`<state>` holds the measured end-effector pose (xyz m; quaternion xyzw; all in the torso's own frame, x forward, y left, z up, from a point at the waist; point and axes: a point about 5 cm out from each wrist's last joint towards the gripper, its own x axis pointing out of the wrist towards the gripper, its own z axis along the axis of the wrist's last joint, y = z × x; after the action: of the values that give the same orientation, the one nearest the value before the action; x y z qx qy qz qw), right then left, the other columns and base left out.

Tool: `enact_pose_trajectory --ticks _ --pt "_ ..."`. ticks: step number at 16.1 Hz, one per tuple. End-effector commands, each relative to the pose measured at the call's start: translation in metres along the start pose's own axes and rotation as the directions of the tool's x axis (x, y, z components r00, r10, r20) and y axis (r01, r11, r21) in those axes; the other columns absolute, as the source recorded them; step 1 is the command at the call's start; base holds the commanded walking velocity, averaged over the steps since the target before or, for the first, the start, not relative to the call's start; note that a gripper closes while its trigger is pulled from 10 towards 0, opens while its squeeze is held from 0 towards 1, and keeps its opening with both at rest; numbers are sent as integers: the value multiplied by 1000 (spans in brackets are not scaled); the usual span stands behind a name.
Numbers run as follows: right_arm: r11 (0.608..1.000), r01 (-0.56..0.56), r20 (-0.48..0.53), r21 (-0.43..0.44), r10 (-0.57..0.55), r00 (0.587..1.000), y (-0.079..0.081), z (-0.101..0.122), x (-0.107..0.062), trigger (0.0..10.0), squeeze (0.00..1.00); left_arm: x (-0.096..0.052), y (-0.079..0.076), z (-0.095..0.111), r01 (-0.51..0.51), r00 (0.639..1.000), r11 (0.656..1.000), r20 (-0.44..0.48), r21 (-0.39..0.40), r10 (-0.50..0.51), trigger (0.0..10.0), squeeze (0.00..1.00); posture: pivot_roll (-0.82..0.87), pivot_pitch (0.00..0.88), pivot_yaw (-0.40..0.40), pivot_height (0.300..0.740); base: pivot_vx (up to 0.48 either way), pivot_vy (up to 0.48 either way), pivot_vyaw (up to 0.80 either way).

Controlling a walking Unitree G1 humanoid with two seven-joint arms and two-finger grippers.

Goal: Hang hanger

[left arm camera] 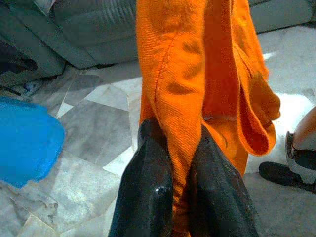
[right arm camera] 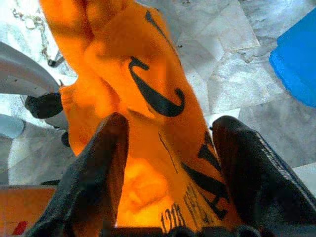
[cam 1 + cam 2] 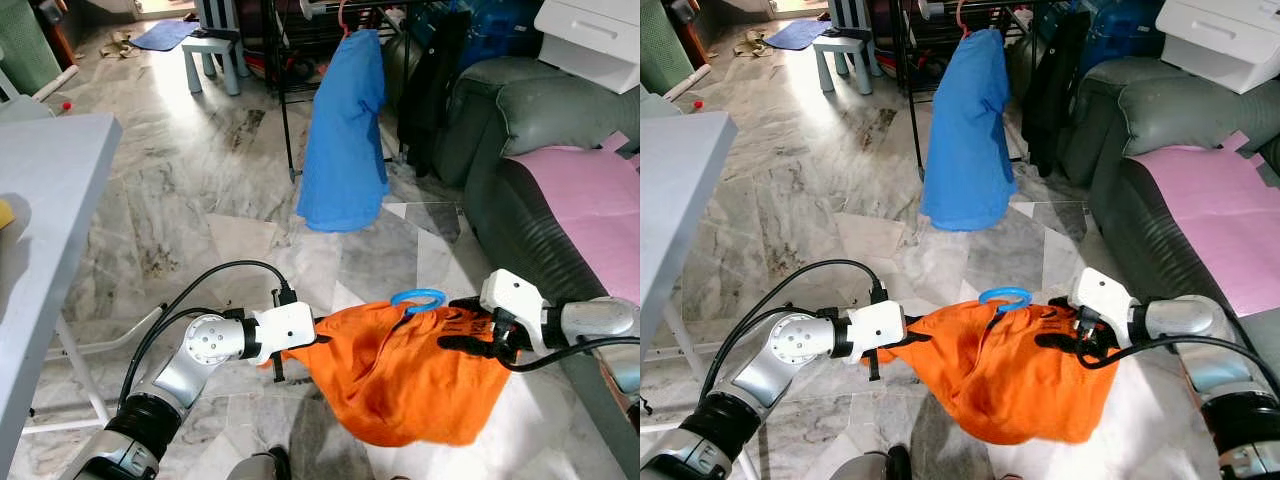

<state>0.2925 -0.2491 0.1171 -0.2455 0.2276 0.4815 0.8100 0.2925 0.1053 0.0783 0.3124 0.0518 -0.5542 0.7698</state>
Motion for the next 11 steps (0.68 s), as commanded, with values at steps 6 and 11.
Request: enact_pose_trajectory --ticks 6,11 --pt "999 -25 0 28 25 1000 1 -3 -4 0 0 1 3 8 -15 999 1000 34 10 15 10000 0 -70 110 26 740 0 0 0" --pt "999 -36 9 32 36 999 3 -3 0 0 0 2 6 7 -32 999 999 32 -1 32 10000 0 -70 108 26 740 0 0 0"
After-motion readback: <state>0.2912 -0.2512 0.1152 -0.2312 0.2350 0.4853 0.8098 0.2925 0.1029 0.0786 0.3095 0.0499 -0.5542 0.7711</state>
